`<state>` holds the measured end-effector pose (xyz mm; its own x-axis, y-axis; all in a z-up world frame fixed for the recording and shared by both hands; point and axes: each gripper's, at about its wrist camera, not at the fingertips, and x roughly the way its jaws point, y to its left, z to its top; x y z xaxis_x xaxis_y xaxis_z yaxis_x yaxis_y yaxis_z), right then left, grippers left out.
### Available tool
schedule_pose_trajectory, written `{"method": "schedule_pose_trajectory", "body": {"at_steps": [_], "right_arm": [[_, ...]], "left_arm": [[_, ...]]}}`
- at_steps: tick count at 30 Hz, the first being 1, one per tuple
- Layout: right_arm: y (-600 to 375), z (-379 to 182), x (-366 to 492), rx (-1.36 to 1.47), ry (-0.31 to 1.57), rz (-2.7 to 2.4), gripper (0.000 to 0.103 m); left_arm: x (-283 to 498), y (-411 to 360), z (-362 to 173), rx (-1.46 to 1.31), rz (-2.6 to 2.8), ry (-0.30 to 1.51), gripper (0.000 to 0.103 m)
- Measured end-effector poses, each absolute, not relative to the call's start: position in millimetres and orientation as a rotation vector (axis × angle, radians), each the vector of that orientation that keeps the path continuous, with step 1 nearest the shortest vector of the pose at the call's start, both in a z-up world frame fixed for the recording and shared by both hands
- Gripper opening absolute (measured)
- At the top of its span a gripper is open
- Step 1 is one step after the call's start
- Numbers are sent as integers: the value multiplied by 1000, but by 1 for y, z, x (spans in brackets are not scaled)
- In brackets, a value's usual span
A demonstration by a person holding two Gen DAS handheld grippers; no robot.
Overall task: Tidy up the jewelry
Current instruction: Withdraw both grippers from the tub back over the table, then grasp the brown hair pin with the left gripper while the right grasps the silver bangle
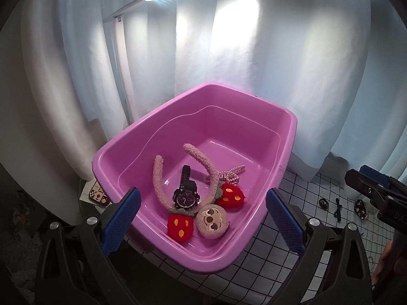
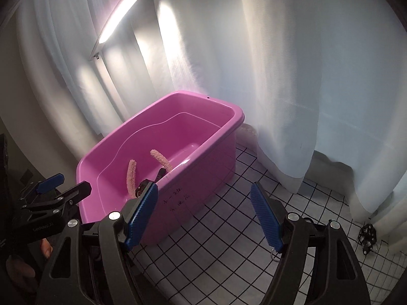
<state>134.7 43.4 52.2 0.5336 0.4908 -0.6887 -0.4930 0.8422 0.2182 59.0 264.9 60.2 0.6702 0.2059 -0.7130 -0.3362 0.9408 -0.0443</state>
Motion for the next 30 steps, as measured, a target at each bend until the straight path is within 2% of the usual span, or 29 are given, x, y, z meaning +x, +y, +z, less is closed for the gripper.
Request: {"method": "schedule_pose_trajectory", "body": {"at_steps": [6, 14, 18, 21, 30], "right_arm": [[-47, 30, 88, 95, 829, 482, 81], [-184, 0, 36, 275, 872, 273, 83], [-235, -14, 10, 255, 886, 178, 83], [-261, -29, -4, 249, 936, 122, 83], [-279, -61, -18, 204, 923, -146, 83]], "left_arm": [[66, 199, 46, -119, 165, 798, 97], [66, 89, 16, 25, 12, 833, 97], [64, 37, -5, 61, -96, 881, 97], [67, 5, -18, 83, -172, 907, 97], [116, -52, -58, 205, -313, 912, 97]]}}
